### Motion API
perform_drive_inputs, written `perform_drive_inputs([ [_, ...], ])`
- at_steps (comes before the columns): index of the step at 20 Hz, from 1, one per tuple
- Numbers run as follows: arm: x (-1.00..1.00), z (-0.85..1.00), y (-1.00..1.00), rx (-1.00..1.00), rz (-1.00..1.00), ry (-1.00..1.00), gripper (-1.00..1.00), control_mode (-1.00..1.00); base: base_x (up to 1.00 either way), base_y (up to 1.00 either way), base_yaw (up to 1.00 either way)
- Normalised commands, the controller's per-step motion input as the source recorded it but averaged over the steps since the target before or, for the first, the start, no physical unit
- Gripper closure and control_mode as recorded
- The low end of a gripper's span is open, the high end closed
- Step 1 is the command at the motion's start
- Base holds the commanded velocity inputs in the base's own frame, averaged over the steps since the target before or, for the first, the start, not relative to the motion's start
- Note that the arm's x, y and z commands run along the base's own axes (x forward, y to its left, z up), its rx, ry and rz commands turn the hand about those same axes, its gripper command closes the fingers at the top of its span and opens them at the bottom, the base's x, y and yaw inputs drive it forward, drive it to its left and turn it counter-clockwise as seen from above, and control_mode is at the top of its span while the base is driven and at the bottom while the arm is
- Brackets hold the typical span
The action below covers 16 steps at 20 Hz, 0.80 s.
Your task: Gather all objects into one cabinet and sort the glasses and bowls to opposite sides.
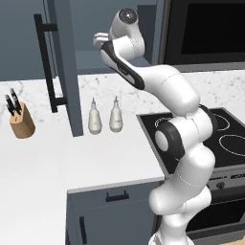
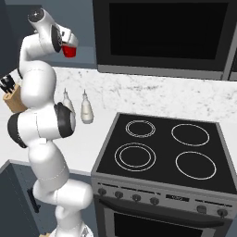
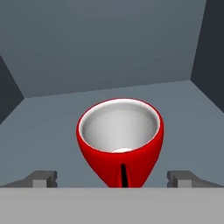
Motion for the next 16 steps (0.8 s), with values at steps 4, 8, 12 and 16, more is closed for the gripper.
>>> perform_drive_inputs([
  [4,0.00,-0.12,0.00,0.00,0.00,0.00,-1.00,-1.00,0.00,0.00,0.00],
  [8,0.04,0.00,-0.01,0.00,0.00,0.00,-1.00,-1.00,0.00,0.00,0.00],
  [12,0.18,0.00,0.00,0.00,0.00,0.00,-1.00,-1.00,0.00,0.00,0.00],
  [16,0.07,0.00,0.00,0.00,0.00,0.00,-1.00,-1.00,0.00,0.00,0.00],
])
